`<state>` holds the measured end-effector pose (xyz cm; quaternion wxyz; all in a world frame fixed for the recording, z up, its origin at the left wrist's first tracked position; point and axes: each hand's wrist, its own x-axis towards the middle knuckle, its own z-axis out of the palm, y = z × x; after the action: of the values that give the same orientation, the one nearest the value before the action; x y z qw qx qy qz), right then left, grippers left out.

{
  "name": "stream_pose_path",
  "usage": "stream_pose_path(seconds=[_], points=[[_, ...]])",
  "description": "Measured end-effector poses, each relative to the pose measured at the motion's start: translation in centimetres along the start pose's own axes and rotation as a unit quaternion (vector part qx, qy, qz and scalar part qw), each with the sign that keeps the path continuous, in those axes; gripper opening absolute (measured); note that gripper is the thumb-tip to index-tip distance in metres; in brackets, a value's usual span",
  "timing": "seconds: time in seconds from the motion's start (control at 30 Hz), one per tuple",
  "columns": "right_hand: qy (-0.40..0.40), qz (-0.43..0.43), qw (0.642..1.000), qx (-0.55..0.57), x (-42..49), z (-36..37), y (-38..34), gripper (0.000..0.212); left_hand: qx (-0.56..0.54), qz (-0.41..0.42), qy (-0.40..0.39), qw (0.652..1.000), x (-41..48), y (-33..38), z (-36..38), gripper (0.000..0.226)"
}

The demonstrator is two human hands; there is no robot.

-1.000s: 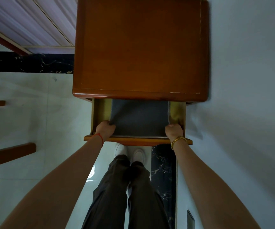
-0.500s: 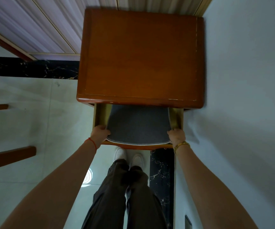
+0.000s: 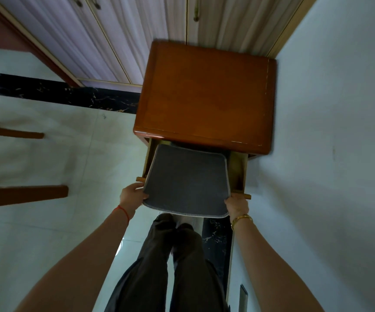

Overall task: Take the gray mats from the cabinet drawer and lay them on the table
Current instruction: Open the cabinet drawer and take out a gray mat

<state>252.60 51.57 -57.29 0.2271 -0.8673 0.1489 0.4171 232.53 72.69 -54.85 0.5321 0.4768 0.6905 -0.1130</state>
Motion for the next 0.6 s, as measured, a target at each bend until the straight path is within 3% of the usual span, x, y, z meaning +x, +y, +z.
stream_pose_path(seconds=[0.33, 0.6], points=[[-0.034, -0.052, 0.991, 0.119, -11.6, -2.5, -1.0, 0.028, -0.188, 0.05, 0.061, 0.979, -11.6, -4.3, -6.8, 0.047], [-0.084, -0.176, 0.978, 0.079, -20.5, -1.9, -6.3, 0.028, -0.315, 0.1, 0.145, 0.933, -20.2, -6.3, -14.5, 0.041]])
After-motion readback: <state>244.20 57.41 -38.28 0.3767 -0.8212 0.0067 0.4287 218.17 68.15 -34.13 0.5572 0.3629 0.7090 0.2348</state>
